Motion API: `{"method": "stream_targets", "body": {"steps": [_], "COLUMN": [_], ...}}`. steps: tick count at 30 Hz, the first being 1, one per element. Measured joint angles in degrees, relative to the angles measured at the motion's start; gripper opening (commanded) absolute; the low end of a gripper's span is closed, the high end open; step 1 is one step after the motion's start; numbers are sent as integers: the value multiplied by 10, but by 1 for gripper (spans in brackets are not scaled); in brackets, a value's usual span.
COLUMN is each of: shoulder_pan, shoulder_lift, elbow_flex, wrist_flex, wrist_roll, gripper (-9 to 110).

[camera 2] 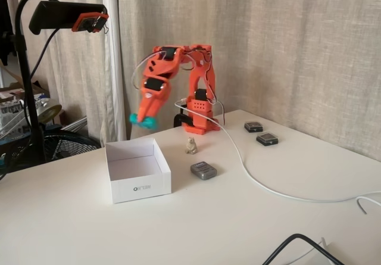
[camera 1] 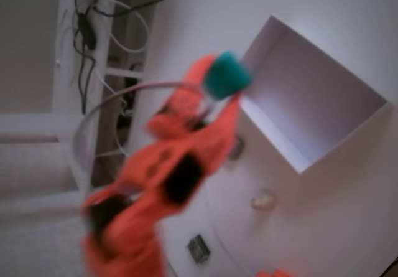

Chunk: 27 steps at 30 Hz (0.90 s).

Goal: Grasp the green cube and put it in the bin.

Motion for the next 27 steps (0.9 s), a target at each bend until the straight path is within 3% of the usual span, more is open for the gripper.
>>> {"method": "stream_targets", "body": {"steps": [7, 11, 12, 17, 27], "shoulder_pan": [12, 16, 11, -6, -58], "shoulder_lift": [-76, -85, -85, -84, -13], "elbow_flex": [0, 0, 0, 25, 101], "wrist_flex": [-70, -75, -75, -85, -112], "wrist_roll": [-13, -18, -30, -83, -83], "gripper": [1, 25, 26, 27, 24]}}
